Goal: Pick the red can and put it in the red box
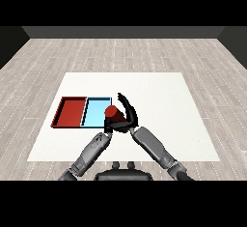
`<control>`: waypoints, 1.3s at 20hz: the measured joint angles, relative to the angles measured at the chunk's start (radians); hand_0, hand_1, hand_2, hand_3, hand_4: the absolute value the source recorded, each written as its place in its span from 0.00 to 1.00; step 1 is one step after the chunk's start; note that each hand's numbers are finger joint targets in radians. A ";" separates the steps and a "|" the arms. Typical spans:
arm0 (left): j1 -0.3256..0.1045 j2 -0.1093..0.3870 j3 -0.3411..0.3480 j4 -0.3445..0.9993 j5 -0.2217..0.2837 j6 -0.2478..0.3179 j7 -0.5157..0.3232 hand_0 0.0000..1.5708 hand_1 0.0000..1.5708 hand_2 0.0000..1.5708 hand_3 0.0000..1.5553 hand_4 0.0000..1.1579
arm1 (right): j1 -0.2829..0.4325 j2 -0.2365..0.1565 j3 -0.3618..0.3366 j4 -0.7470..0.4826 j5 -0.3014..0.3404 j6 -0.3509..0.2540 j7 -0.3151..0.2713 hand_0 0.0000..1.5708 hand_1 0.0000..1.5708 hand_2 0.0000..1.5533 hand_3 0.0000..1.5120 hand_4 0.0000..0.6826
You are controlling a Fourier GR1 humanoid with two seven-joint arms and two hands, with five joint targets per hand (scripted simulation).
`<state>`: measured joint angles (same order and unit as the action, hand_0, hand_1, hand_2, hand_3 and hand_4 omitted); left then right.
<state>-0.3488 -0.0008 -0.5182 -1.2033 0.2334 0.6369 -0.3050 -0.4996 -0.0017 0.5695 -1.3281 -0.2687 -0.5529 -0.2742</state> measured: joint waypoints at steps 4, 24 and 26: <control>0.004 0.003 0.021 0.016 0.000 0.002 -0.004 1.00 1.00 1.00 0.96 0.99 | 0.031 -0.023 -0.061 -0.034 0.000 0.023 -0.022 0.00 0.00 0.00 0.00 0.00; -0.008 0.348 0.281 0.059 -0.091 -0.050 0.083 1.00 1.00 0.99 0.94 0.94 | 0.471 -0.298 -0.324 -0.388 -0.069 0.165 -0.047 0.00 0.00 0.00 0.00 0.00; -0.014 0.374 0.327 0.113 -0.073 -0.085 0.072 1.00 1.00 1.00 0.96 0.97 | 0.470 -0.308 -0.347 -0.367 -0.070 0.174 -0.038 0.00 0.00 0.00 0.00 0.00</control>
<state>-0.3631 0.3735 -0.1911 -1.0901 0.1603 0.5519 -0.2326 -0.0301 -0.3097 0.2230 -1.6953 -0.3391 -0.3784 -0.3126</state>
